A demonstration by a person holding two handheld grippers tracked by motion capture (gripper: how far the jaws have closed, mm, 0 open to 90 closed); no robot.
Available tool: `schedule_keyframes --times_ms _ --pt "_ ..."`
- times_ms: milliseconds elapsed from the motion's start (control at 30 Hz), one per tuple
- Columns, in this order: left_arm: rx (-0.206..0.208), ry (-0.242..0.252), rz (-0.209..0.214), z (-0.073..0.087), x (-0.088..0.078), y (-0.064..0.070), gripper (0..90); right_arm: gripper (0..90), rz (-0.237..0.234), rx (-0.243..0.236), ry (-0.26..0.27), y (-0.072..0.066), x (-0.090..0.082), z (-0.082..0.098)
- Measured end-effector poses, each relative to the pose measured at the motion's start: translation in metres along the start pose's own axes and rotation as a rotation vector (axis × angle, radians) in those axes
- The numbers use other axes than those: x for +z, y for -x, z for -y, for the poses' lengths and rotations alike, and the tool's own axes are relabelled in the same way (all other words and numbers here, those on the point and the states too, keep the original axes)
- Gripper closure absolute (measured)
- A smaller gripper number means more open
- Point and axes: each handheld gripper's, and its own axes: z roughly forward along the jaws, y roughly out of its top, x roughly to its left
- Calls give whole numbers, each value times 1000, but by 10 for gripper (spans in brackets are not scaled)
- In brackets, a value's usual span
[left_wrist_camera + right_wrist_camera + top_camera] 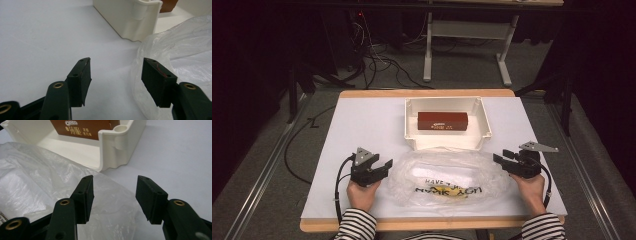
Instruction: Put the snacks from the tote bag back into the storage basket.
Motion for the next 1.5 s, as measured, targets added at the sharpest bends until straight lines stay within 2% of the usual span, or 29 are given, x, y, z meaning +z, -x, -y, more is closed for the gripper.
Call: schedule_keyframes --times_ms 300,533,800,967,1033,1200,1333,1500 --pt "-15 -16 -31 1 4 -10 412 499 31 31 8 10 2 7" --pt "-28 -18 -50 2 8 -13 412 503 65 37 17 15 7 10" --pt "-16 -29 -69 4 11 -14 412 499 101 43 24 19 12 16" --pt "-49 -29 -76 11 14 -18 410 492 105 53 23 22 15 23" --pt "-46 -14 -79 11 12 -18 411 484 105 58 23 23 16 26" --pt "-21 -29 -89 12 13 -15 407 474 123 50 38 21 15 27" --pt "-23 -33 -91 12 14 -15 400 455 136 40 35 20 16 27" --pt "-25 -49 -97 12 16 -15 390 430 145 50 32 20 16 28"
